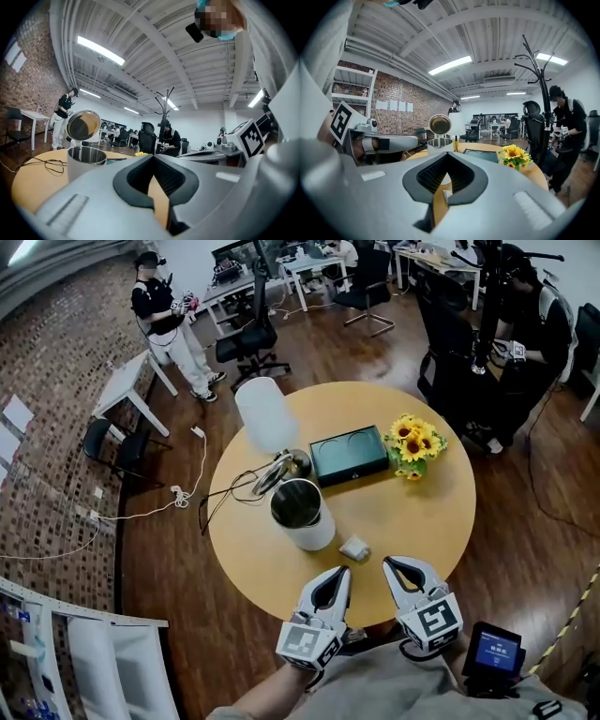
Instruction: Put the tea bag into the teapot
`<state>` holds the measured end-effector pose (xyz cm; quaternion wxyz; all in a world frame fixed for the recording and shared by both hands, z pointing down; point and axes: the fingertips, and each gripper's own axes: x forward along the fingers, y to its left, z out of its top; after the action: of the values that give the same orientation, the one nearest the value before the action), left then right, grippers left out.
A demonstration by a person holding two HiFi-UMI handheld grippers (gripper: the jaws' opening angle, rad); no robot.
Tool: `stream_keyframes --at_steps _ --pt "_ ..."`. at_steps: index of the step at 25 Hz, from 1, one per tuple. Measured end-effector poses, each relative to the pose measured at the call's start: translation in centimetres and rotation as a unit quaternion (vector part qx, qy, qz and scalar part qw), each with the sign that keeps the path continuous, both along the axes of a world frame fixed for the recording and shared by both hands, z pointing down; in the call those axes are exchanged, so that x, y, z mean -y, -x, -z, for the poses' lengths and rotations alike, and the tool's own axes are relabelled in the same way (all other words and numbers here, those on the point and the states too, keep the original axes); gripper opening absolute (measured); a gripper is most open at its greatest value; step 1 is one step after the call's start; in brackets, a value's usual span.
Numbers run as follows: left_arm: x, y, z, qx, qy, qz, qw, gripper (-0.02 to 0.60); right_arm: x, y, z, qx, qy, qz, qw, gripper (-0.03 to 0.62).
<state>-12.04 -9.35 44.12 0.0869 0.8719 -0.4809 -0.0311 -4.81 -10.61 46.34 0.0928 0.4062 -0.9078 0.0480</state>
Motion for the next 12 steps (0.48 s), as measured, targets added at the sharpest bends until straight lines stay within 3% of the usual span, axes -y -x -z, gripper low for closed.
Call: stream_keyframes --at_steps 12 --pt "2.8 0.9 -0.5 -0.001 0.003 0.015 0.9999 0.000 3.3 0.9 0.0 -0.003 -0.004 0.012 1.000 0.008"
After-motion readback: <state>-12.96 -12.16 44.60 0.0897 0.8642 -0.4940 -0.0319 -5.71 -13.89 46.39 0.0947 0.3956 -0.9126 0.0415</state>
